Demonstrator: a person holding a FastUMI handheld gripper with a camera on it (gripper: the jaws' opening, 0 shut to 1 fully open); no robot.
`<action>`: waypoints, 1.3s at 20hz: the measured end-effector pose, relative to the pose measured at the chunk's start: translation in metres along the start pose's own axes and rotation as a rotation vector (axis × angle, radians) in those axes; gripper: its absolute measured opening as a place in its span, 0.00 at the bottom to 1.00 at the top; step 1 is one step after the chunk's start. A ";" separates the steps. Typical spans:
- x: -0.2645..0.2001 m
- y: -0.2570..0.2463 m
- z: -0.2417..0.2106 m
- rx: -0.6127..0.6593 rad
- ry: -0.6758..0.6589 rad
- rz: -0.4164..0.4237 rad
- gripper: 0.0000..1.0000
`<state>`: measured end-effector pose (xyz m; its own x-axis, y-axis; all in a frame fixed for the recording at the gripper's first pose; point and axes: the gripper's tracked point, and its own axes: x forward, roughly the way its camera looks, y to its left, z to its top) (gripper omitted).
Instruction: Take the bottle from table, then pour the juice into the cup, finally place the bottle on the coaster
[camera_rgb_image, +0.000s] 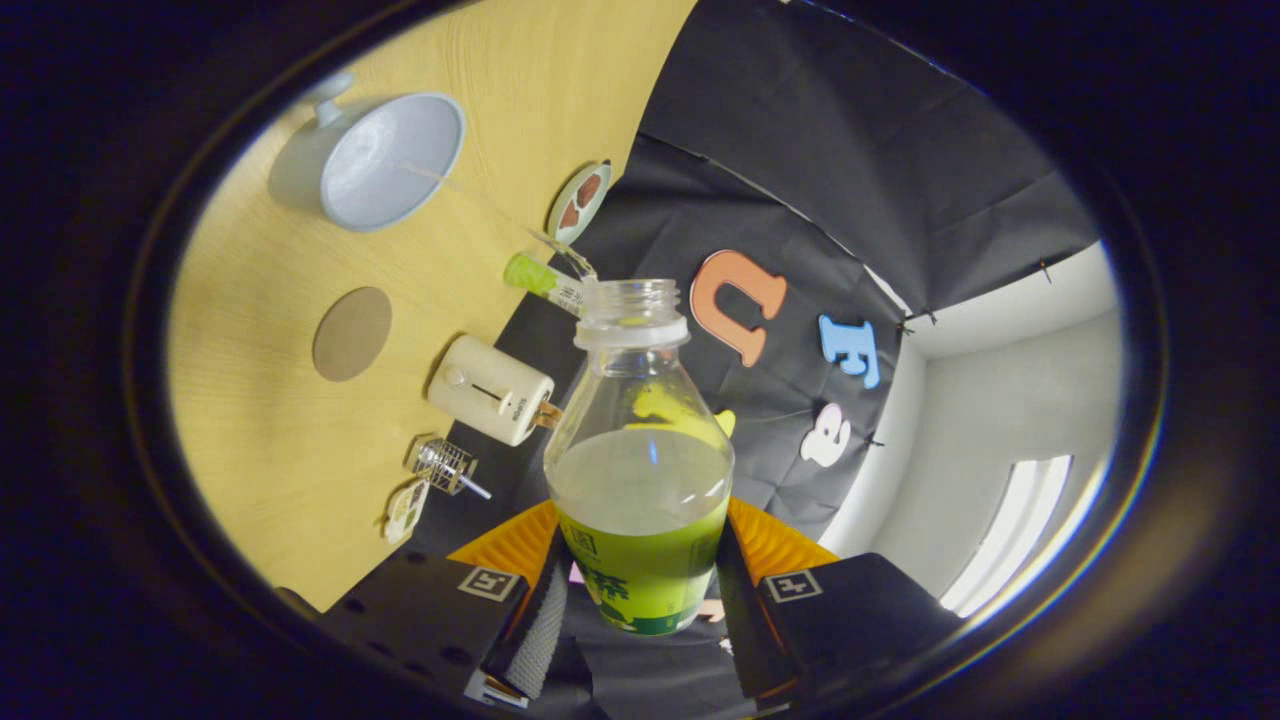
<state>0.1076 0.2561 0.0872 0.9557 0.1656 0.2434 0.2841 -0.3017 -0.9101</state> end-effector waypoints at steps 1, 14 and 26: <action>0.001 -0.004 0.001 0.000 -0.003 -0.005 0.74; 0.007 -0.026 0.001 -0.014 -0.005 -0.034 0.74; 0.015 -0.055 -0.004 -0.022 -0.004 -0.073 0.74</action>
<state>0.1068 0.2713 0.1423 0.9319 0.1916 0.3079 0.3550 -0.3088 -0.8824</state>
